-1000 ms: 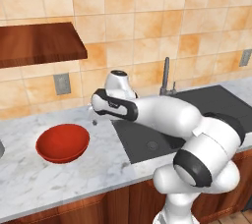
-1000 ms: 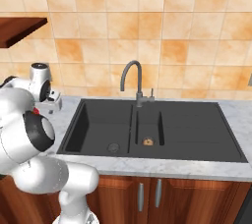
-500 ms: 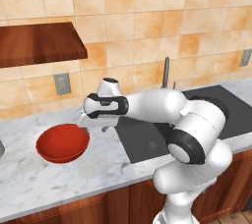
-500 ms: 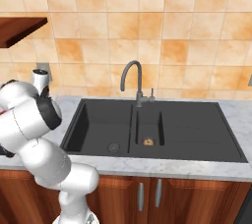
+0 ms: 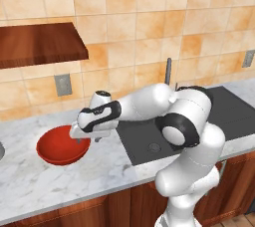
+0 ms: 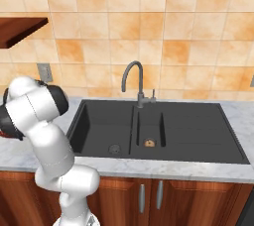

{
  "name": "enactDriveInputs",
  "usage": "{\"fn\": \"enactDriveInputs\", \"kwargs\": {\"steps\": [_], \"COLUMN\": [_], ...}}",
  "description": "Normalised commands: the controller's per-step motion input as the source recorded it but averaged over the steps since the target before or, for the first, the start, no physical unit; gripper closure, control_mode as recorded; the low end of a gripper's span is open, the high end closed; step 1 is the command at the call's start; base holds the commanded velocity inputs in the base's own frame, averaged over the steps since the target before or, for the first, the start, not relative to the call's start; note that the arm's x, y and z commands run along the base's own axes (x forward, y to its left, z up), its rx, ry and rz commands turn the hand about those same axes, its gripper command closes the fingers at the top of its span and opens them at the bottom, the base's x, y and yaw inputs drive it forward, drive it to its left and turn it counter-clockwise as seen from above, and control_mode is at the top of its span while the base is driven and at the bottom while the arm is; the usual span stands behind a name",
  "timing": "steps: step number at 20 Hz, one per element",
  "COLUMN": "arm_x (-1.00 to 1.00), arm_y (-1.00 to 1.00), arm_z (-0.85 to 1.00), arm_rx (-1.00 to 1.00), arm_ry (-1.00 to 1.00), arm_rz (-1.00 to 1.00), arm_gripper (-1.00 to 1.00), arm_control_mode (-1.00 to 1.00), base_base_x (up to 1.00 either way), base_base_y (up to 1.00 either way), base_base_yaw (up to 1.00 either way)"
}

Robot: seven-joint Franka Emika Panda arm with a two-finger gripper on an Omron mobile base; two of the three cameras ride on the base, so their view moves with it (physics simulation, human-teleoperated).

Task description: Clear the mugs and bowl far away from the sink.

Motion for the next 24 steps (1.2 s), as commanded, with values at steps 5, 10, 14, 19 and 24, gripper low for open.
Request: {"fn": "enactDriveInputs", "kwargs": {"steps": [5,10,14,19,24], "arm_x": [0.15,0.03,0.00,-0.18,-0.28], "arm_y": [0.05,0.60,0.94,0.35,-0.42], "arm_z": [-0.28,-0.38,-0.35,-0.20,0.01], "arm_rx": [0.02,0.03,0.02,0.01,0.00], "arm_ry": [0.00,0.00,0.00,0.01,0.05], "arm_rz": [-0.04,-0.06,-0.04,-0.14,-0.41], "arm_gripper": [-1.00,1.00,1.00,1.00,1.00], "arm_control_mode": [-1.00,-1.00,-1.00,-1.00,-1.00], "base_base_x": [0.00,0.00,0.00,0.00,0.00], "base_base_y": [0.00,0.00,0.00,0.00,0.00], "base_base_yaw": [0.00,0.00,0.00,0.00,0.00]}}
